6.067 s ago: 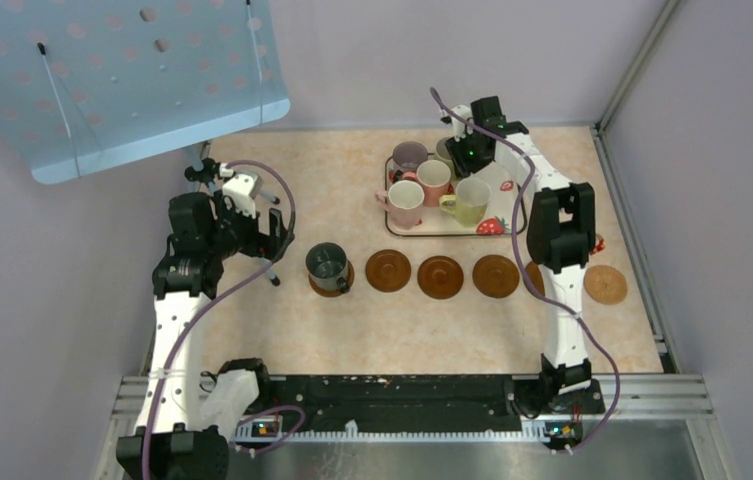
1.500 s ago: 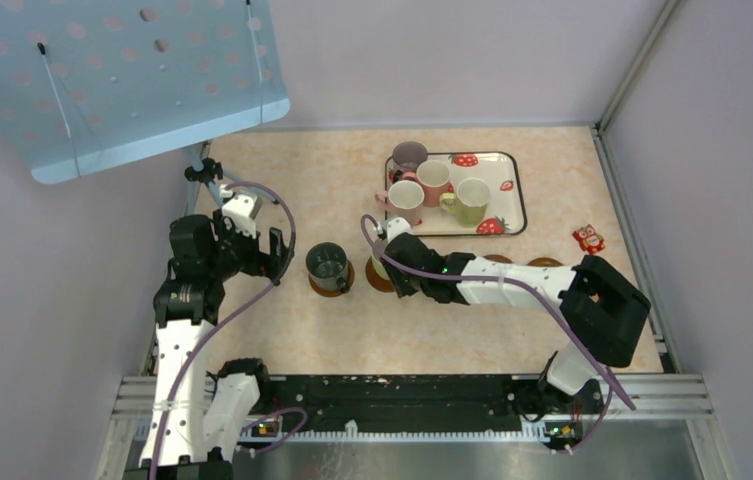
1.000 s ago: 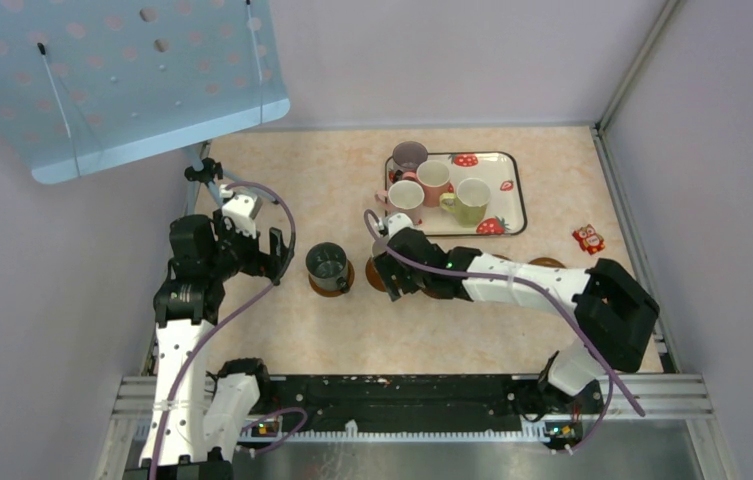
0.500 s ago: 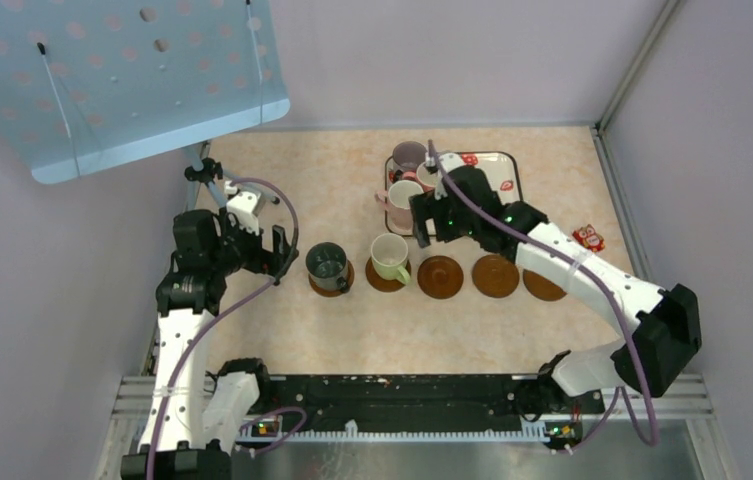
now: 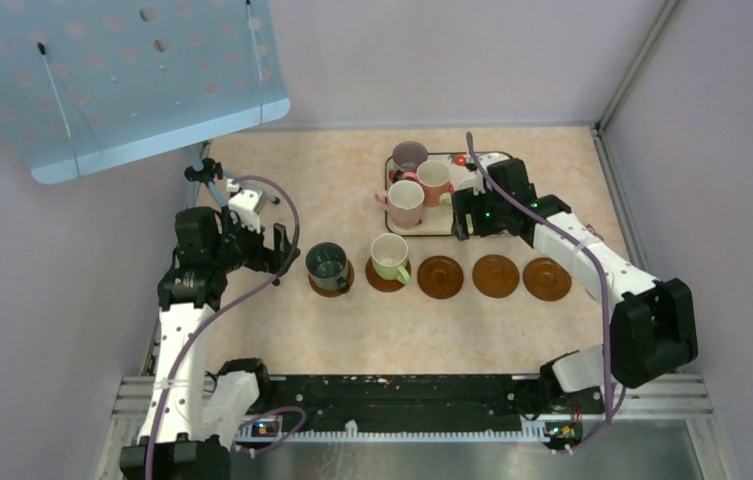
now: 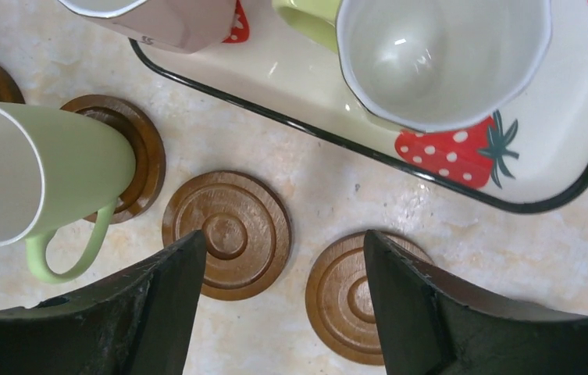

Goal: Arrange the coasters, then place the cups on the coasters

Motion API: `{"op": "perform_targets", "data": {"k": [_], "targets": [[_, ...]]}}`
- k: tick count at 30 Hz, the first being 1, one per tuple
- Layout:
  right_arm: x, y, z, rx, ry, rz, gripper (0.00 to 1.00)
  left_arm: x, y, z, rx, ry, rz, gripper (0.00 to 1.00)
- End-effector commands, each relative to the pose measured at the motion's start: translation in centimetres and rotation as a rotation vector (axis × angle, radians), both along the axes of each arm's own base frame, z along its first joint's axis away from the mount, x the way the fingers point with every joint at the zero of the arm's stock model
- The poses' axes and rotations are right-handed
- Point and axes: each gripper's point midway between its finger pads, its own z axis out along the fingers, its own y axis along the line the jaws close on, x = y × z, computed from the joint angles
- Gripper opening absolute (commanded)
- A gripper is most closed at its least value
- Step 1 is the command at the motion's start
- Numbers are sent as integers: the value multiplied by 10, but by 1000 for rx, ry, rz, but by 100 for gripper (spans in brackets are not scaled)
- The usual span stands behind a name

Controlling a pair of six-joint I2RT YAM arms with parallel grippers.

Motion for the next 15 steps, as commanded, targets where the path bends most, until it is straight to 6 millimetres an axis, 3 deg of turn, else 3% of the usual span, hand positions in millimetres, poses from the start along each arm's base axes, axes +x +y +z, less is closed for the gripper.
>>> {"op": "perform_targets", "data": {"k": [1, 15], "targets": [[21, 6, 1, 24, -85, 86, 72, 12, 0, 23, 8, -85, -24, 99], [63, -12, -15, -21, -134, 110, 77, 12, 1, 26, 11, -89, -17, 99]]}}
